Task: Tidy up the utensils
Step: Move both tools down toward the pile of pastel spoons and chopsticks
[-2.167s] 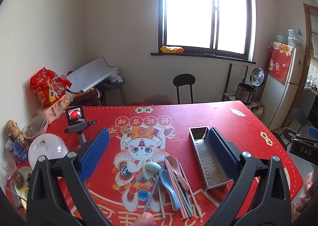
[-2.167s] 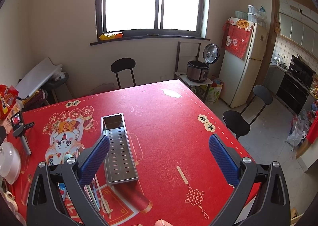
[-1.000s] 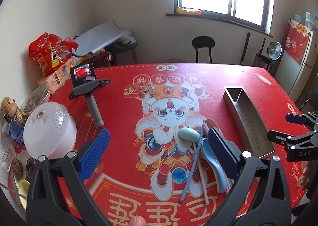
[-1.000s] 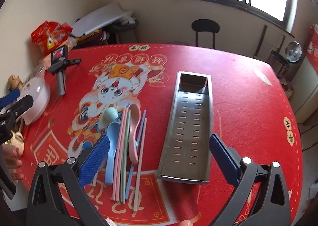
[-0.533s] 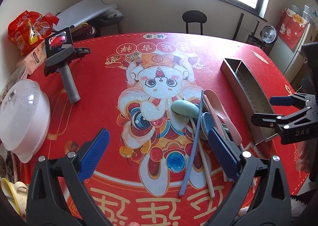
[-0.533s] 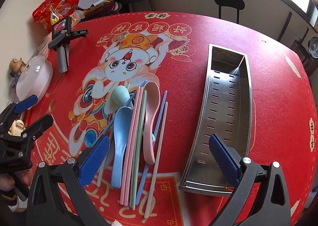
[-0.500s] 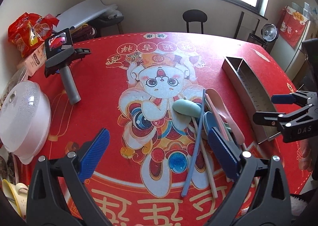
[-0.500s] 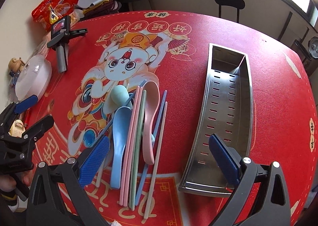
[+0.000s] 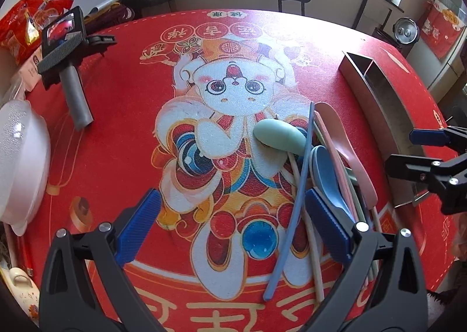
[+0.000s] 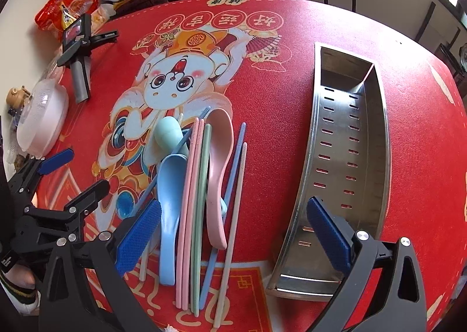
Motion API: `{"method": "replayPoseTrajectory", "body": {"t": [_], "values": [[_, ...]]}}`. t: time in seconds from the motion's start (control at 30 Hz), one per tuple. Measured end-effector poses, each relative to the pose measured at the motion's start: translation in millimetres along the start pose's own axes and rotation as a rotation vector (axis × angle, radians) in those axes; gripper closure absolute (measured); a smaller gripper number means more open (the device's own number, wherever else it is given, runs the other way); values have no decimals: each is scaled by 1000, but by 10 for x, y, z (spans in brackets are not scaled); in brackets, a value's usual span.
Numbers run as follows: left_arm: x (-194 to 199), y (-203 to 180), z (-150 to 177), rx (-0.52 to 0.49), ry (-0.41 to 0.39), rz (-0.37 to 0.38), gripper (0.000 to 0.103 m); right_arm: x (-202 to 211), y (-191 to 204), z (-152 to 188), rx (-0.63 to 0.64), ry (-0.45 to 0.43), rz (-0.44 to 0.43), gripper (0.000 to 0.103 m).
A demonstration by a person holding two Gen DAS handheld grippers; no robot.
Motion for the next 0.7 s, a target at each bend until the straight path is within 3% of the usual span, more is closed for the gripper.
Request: {"method": "replayPoseTrajectory", "body": {"t": [0.13, 0.27, 0.47, 0.6, 0.7], "values": [[-65, -45, 3, -4, 6, 3, 6, 25, -5, -44, 8, -16, -8, 8], [-133, -89, 22, -19, 24, 21, 6, -30, -8, -55, 1, 24, -26, 32], [-171, -122, 48, 21, 40, 108, 6, -109, 41, -42, 53, 74, 34, 32], [-211, -103, 44, 63, 32, 162, 6, -154, 81, -45, 70, 89, 24, 36], [-234, -117, 30, 49, 25, 166, 6, -202, 108, -51, 68, 108, 1, 54]]}}
Point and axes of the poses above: each gripper's, at about its wrist camera, not at the fingertips, and x roughly against the way its jaws point, y to its left, z to its underside, the point moved 5 cm from there along -x, roughly the way its jaws point, and after that the axes turned 7 degrees about -y, right-handed, at the moved point
